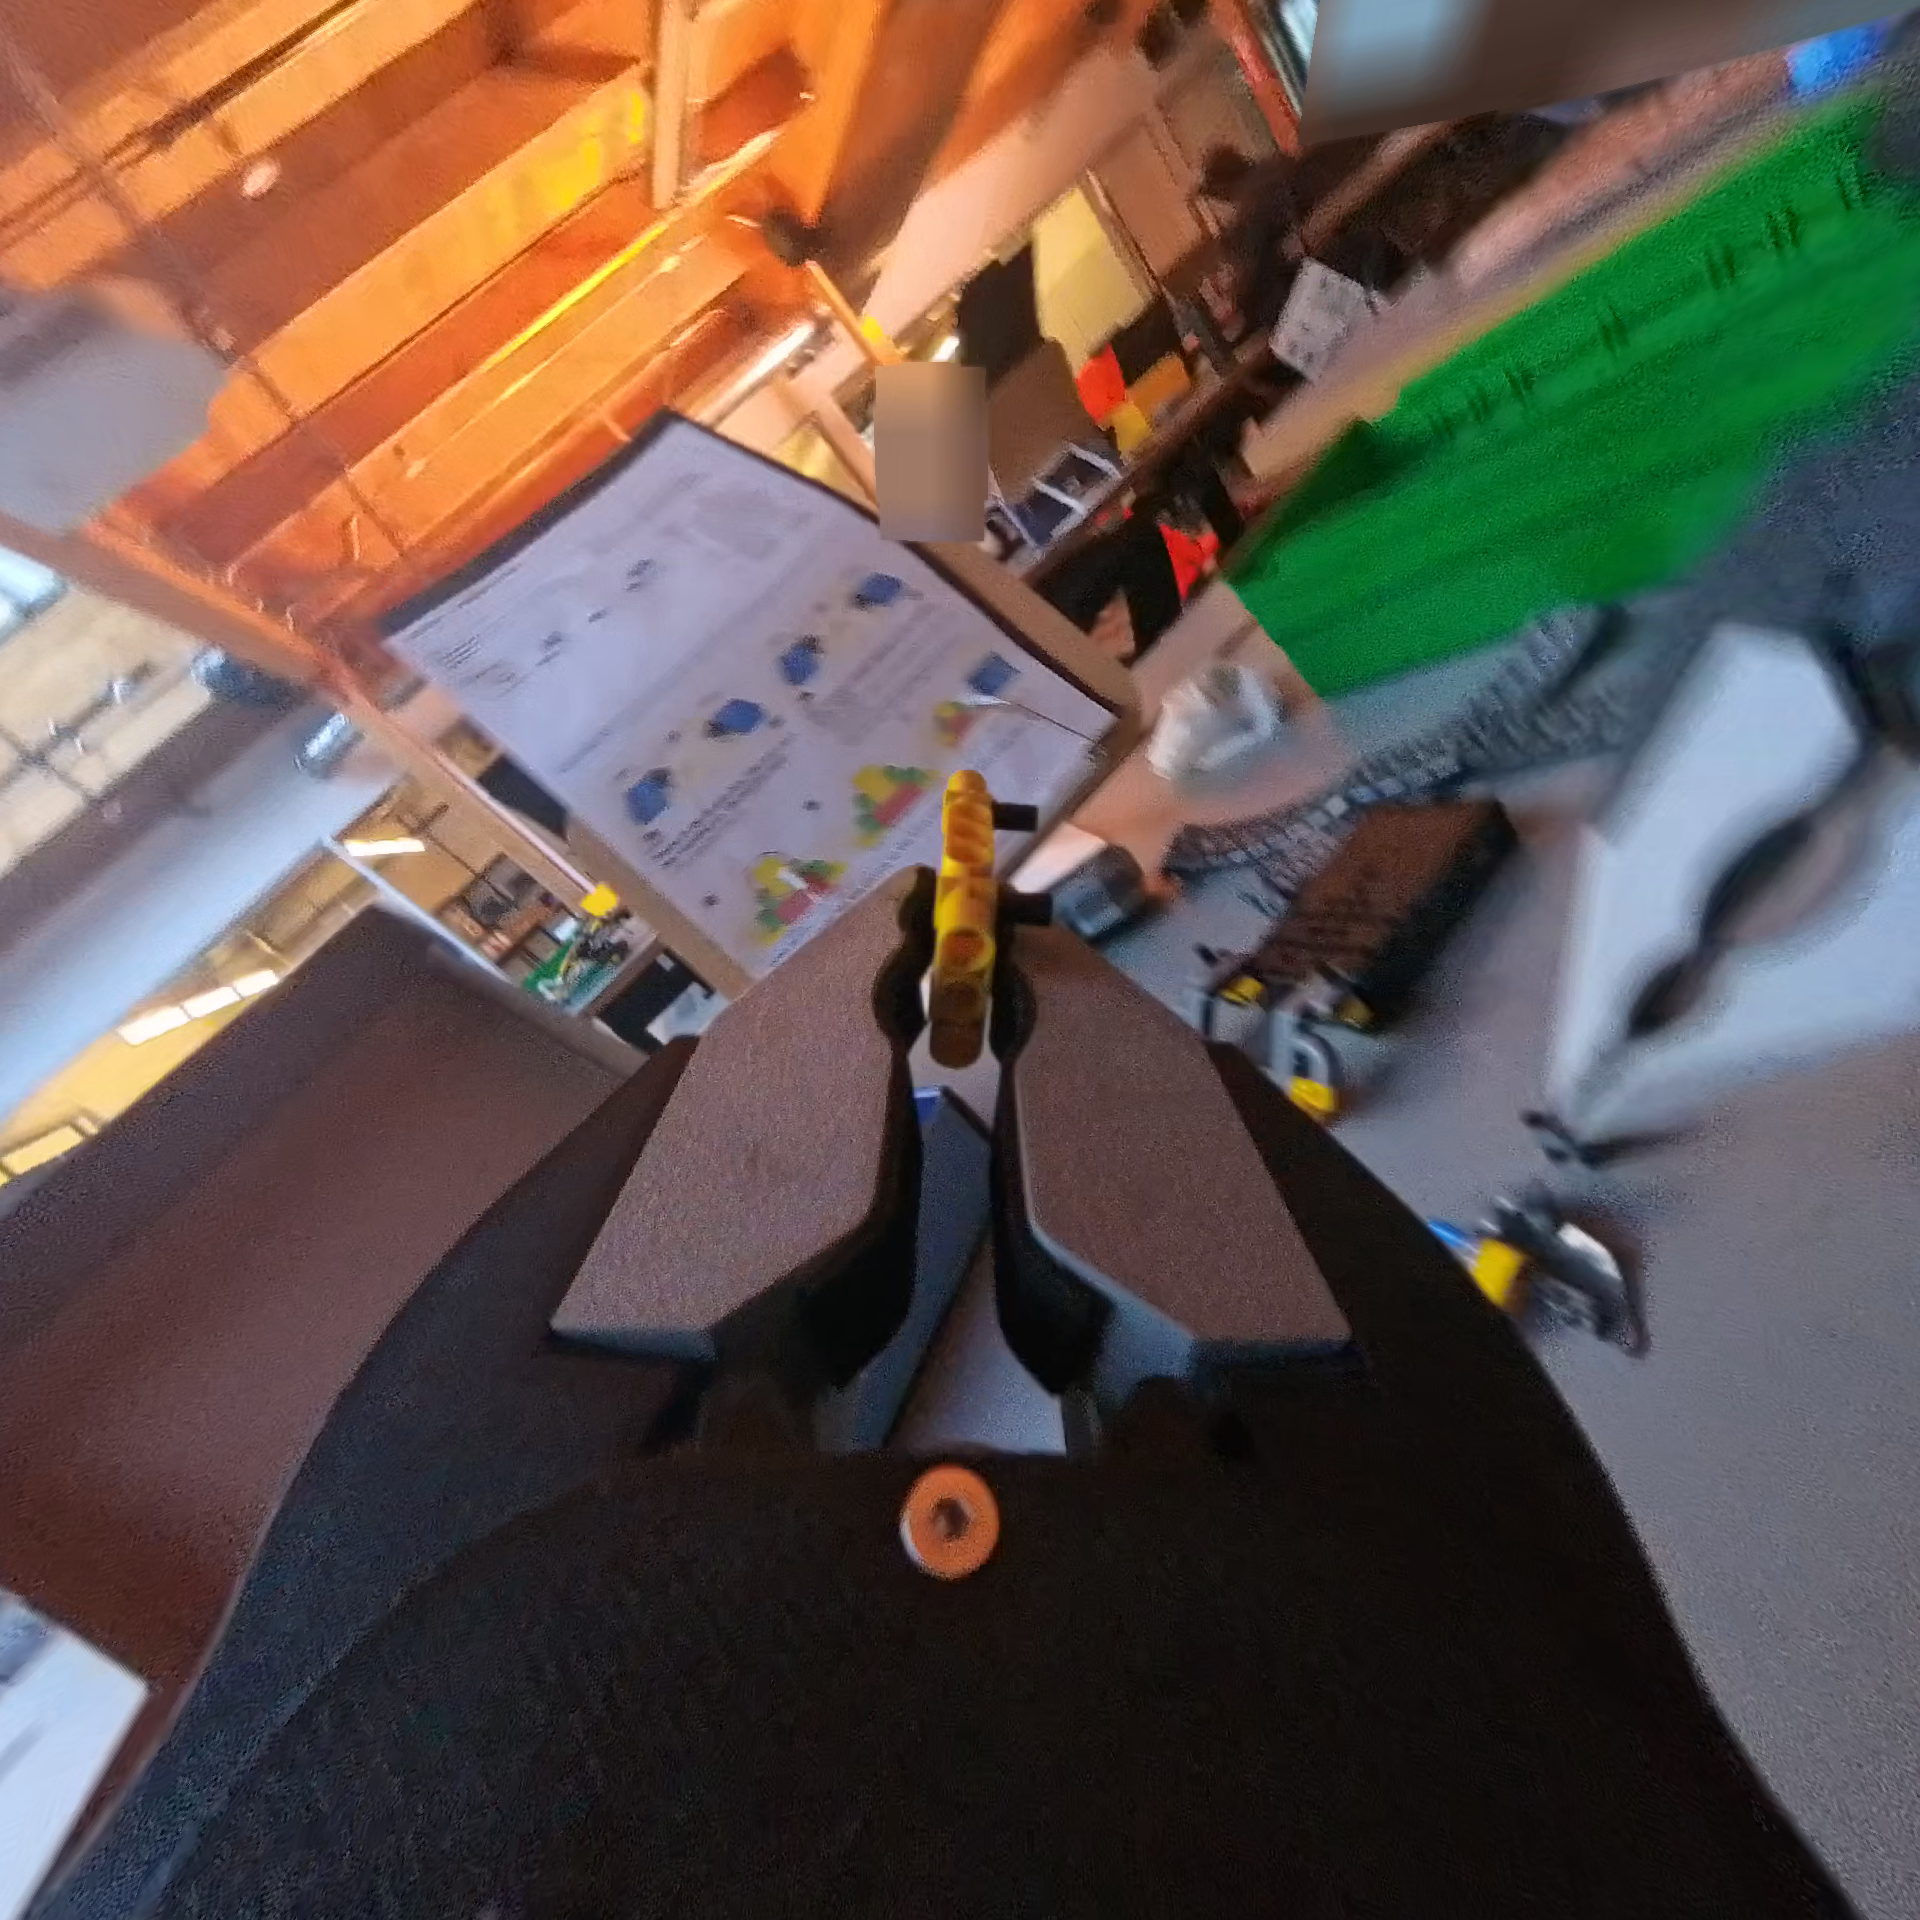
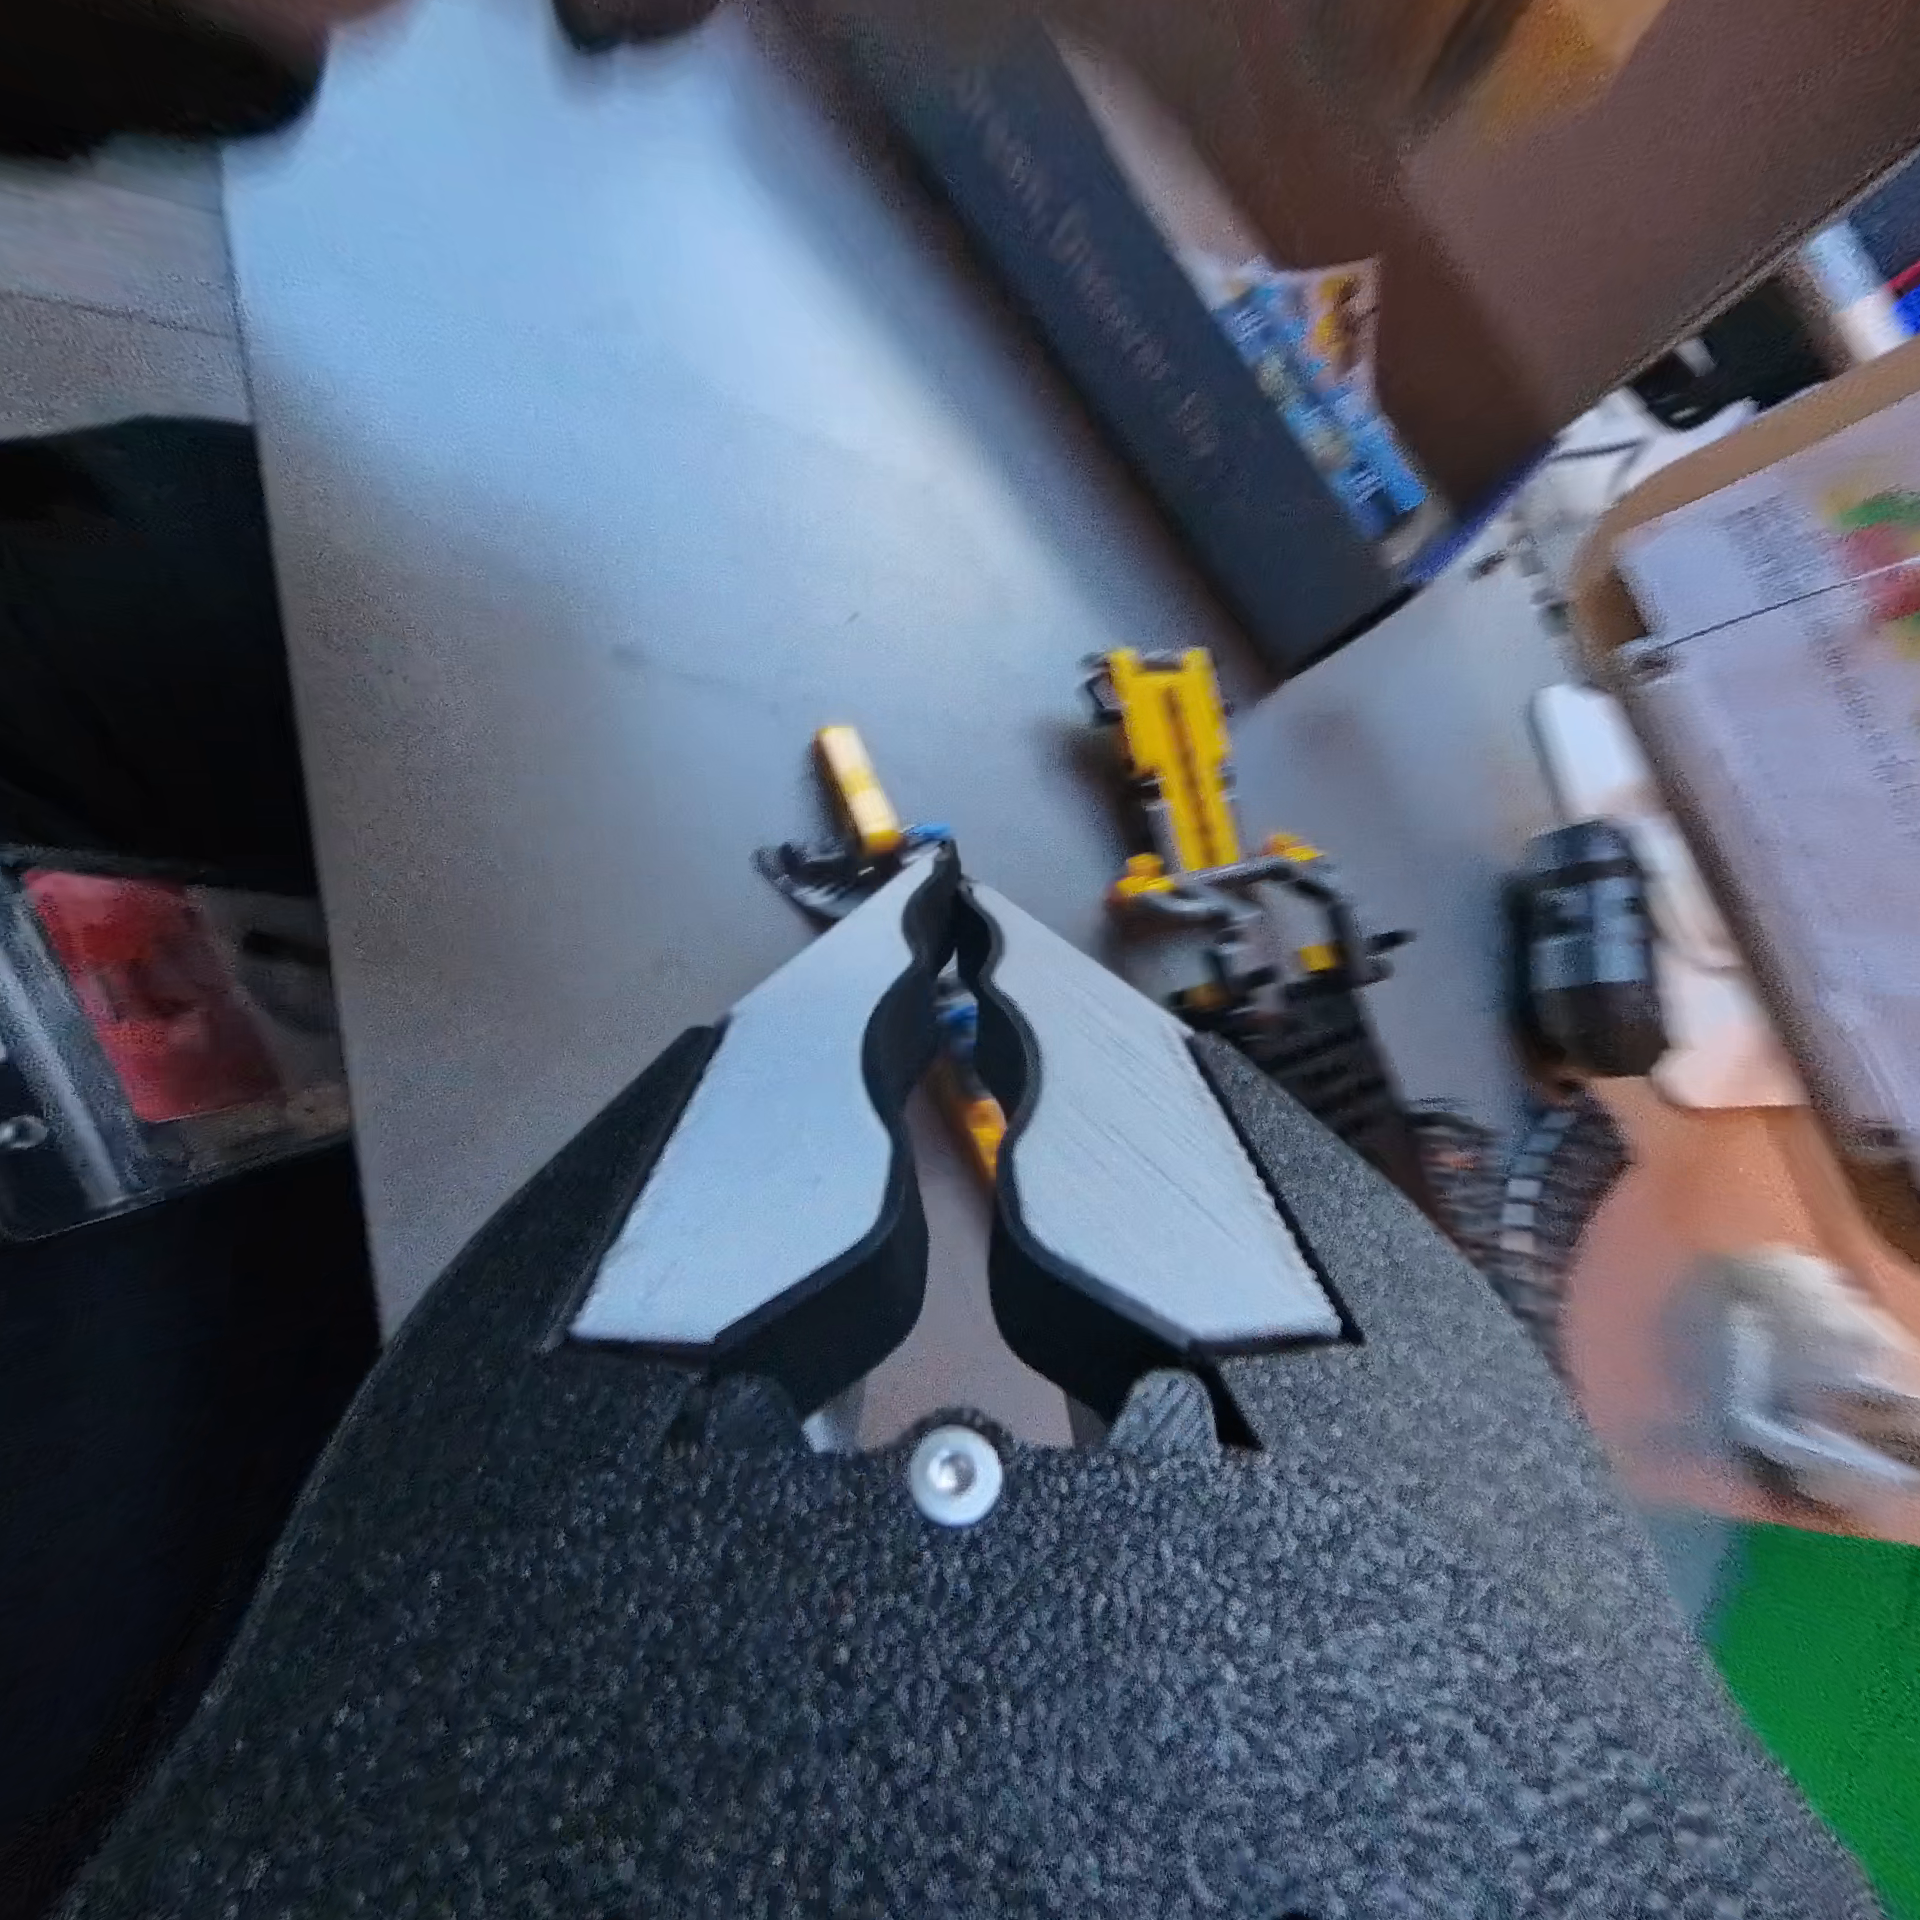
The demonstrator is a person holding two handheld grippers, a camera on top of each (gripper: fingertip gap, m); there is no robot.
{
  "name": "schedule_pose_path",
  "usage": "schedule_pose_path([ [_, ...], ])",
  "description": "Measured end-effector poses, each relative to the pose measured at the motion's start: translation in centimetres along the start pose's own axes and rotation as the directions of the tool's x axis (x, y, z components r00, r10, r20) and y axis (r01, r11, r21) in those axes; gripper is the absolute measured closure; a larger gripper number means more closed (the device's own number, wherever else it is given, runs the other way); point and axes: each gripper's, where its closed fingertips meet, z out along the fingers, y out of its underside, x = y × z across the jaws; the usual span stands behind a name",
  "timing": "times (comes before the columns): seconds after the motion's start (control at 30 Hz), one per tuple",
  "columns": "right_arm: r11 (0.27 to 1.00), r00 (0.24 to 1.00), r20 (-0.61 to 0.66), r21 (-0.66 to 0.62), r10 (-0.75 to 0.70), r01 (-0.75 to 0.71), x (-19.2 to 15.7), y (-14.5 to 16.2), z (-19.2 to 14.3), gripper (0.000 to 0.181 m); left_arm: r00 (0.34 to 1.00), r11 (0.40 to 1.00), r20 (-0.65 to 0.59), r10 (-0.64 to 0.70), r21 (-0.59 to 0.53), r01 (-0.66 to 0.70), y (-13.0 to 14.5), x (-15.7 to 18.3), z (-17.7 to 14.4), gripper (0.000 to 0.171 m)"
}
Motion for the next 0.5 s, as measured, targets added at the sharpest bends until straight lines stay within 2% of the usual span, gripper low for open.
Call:
schedule_pose_path([
  [0.03, 0.998, 0.998, 0.029, 0.028, 0.058, -0.059, -0.5, 0.2, 0.4, 0.181, 0.998, 0.998, -0.005, -0.064, 0.016, 0.064, -0.5, -1.9, -0.5, 0.166],
  [0.07, 0.993, 0.994, 0.028, 0.064, 0.101, -0.103, -0.2, -0.2, 0.5, 0.181, 0.989, 0.991, -0.081, -0.124, 0.031, 0.127, -0.8, -2.2, -0.8, 0.166],
  [0.13, 0.982, 0.992, -0.012, 0.143, 0.125, -0.122, 1.4, -2.2, -0.4, 0.181, 0.969, 0.978, -0.135, -0.207, 0.004, 0.209, -0.3, -2.2, -1.0, 0.165],
  [0.23, 0.954, 0.984, -0.037, 0.255, 0.174, -0.160, 3.1, -4.8, -2.3, 0.181, 0.975, 0.988, -0.160, -0.155, -0.004, 0.157, 0.2, -0.3, -0.6, 0.165],
  [0.4, 0.932, 0.979, -0.076, 0.326, 0.192, -0.157, 4.1, -6.1, -4.4, 0.181, 0.974, 0.996, -0.213, -0.080, 0.029, 0.088, -0.6, 2.2, -0.7, 0.166],
  [0.5, 0.907, 0.978, -0.041, 0.385, 0.202, -0.171, 3.8, -7.5, -5.4, 0.181, 0.981, 0.999, -0.195, -0.010, 0.033, 0.017, -0.8, 2.6, -0.7, 0.165],
])
